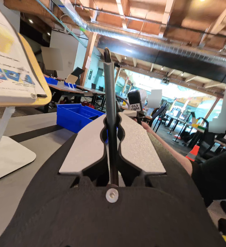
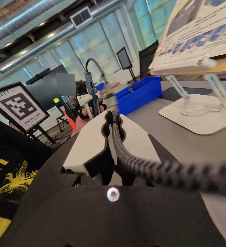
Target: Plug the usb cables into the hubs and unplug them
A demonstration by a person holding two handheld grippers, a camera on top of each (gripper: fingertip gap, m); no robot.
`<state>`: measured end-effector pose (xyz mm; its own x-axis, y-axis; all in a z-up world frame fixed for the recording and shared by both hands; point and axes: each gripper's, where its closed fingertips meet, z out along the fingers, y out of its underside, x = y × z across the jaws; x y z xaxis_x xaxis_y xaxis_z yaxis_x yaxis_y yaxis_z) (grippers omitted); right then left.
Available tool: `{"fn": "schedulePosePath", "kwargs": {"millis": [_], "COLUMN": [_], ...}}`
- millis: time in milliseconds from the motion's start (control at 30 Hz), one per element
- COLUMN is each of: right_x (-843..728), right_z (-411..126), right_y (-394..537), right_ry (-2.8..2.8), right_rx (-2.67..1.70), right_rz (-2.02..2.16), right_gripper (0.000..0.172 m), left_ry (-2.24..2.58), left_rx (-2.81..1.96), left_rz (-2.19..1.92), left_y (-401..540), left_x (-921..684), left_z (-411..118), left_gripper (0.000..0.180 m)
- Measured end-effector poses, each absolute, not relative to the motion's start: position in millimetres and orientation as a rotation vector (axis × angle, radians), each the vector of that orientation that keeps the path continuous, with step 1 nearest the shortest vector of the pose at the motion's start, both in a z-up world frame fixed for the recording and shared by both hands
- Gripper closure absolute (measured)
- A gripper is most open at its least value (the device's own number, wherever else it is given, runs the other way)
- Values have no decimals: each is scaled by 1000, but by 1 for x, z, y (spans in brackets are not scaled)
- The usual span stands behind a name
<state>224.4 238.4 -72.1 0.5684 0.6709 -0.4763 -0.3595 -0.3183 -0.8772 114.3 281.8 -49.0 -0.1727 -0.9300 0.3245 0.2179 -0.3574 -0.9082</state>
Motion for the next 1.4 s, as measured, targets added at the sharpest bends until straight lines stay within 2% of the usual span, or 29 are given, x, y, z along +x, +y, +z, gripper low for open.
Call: {"fn": "schedulePosePath", "kwargs": {"millis": [233, 367, 400, 433, 467, 633, 767, 900, 1100, 1167, 1267, 1400], "right_x": [355, 412, 420, 425, 427, 429, 421, 399, 259, 215, 177, 160], "right_z": [-96, -137, -155, -169, -177, -187, -193, -175, -77, -55, -46, -57], "right_y": [222, 217, 216, 215, 214, 197, 174, 158, 174, 182, 209, 239], "right_ry": [-22, 214, 266, 309, 339, 339, 296, 170, -394, -518, -613, -694], "right_rx": [-1809, -1941, -2016, -2073, -2095, -2169, -2284, -2325, -1941, -1843, -1816, -1907], "right_rz": [856, 871, 864, 872, 888, 852, 819, 711, 883, 924, 846, 734], "right_gripper": [163, 163, 152, 122, 109, 104, 107, 118, 122, 118, 109, 115], "left_ry": [966, 985, 987, 989, 991, 1008, 1027, 1052, 1182, 1248, 1335, 1360], "left_rx": [-1237, -1247, -1251, -1255, -1258, -1265, -1273, -1278, -1291, -1273, -1258, -1249], "left_rz": [-1668, -1680, -1685, -1692, -1696, -1705, -1714, -1729, -1728, -1741, -1705, -1702], "left_y": [281, 277, 276, 276, 276, 275, 272, 267, 243, 231, 217, 210], "left_x": [122, 129, 131, 132, 133, 134, 136, 141, 156, 160, 166, 169], "left_z": [-64, -68, -69, -71, -72, -75, -77, -80, -92, -96, -103, -105], "left_gripper": [170, 170, 170, 170, 170, 170, 170, 170, 170, 170, 170, 169]}}
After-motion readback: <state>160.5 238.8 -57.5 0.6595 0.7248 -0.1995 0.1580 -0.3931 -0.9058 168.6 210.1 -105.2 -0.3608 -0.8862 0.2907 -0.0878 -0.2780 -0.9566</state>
